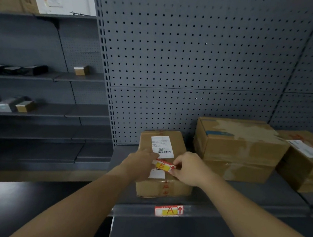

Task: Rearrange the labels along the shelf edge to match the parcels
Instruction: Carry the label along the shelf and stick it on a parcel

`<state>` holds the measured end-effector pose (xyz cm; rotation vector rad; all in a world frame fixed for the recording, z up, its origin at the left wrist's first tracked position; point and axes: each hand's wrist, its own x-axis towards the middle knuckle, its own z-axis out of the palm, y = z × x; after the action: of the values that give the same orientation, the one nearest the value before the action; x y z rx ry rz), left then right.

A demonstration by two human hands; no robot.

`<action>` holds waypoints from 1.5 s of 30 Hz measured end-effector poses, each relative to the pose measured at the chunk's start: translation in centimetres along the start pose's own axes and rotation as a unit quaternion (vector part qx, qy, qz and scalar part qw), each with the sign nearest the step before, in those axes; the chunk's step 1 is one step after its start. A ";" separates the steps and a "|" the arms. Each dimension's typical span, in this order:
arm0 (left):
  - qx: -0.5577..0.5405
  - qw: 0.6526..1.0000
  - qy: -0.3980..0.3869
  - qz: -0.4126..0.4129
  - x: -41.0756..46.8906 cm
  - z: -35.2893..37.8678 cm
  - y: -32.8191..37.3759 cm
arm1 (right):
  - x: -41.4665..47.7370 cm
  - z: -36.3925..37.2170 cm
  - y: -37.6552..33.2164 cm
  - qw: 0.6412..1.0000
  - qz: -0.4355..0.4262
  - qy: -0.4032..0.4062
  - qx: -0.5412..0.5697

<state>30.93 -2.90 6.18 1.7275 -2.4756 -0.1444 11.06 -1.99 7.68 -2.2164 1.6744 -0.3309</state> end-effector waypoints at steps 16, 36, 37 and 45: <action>-0.045 0.995 0.093 -0.008 -1.1 -0.9 0.6 | -1.7 -0.9 -0.1 0.980 0.011 0.075 0.183; -0.119 0.968 0.136 0.172 2.1 1.6 18.7 | -17.6 -9.2 14.3 0.929 0.189 0.262 0.180; -0.116 0.969 0.131 0.177 2.4 2.2 19.8 | -18.1 -9.3 15.4 0.929 0.190 0.261 0.181; -0.086 0.978 0.139 0.130 2.6 8.3 26.4 | -17.2 -9.2 24.7 0.953 0.142 0.208 0.166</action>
<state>4.26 3.80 1.94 1.2494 -2.3721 -0.0827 -18.99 7.31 6.39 -1.7109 1.9402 -0.9785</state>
